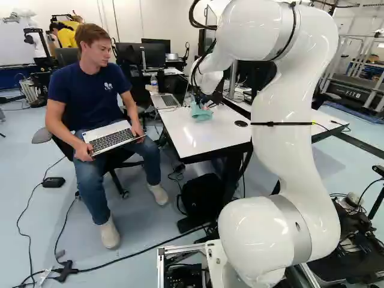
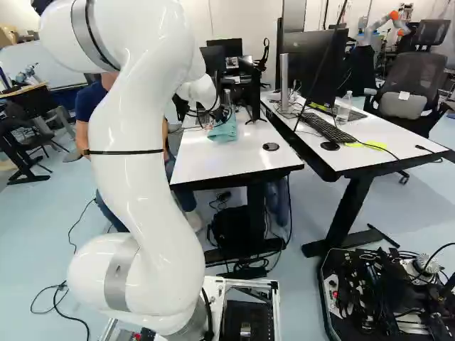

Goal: Clean the table with the green towel

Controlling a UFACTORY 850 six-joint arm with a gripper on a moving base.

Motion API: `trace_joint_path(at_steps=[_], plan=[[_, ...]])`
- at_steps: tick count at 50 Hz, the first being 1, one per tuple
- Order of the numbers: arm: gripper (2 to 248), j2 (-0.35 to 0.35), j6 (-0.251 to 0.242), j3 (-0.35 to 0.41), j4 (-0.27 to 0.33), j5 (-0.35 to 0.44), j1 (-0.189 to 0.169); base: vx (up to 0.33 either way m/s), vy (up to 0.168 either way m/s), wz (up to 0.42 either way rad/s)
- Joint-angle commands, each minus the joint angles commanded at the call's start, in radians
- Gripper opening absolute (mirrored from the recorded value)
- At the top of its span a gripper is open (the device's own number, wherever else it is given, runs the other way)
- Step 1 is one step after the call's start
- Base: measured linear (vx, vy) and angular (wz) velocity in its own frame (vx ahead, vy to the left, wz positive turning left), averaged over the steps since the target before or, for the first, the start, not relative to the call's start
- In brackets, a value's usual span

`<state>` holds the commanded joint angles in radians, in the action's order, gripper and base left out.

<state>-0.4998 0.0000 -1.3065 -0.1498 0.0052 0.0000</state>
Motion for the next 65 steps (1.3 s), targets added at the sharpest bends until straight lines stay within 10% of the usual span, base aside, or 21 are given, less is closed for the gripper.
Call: trace_joint_path(at_steps=[65], plan=[[36, -0.061, 0.000, -0.013, 0.000, -0.017, 0.000, 0.000, 0.000, 0.000]])
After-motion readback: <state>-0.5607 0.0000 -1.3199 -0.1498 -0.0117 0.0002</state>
